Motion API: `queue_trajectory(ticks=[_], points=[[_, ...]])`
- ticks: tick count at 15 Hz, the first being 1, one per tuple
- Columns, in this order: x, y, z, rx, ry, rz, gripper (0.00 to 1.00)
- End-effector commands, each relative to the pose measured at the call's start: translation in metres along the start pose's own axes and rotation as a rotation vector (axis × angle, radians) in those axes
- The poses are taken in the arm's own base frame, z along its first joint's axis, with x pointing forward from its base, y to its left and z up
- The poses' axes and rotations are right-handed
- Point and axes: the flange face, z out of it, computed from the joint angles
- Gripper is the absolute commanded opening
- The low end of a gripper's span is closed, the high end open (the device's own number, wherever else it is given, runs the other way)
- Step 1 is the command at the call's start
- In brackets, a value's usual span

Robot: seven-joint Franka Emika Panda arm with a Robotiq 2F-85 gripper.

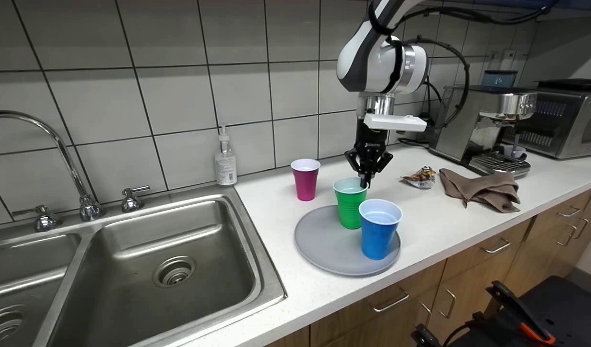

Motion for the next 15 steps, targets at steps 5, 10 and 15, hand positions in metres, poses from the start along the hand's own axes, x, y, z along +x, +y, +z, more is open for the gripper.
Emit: queue_trajectory(ticks=[5,10,15], points=[[0.007,0.002,-0.002,0.027,0.016,0.036,0.47],[0.002,0.003,-0.009,0.031,0.022,0.028,0.83],[-0.009,0.004,-0.023,0.028,0.038,0.016,1.0]])
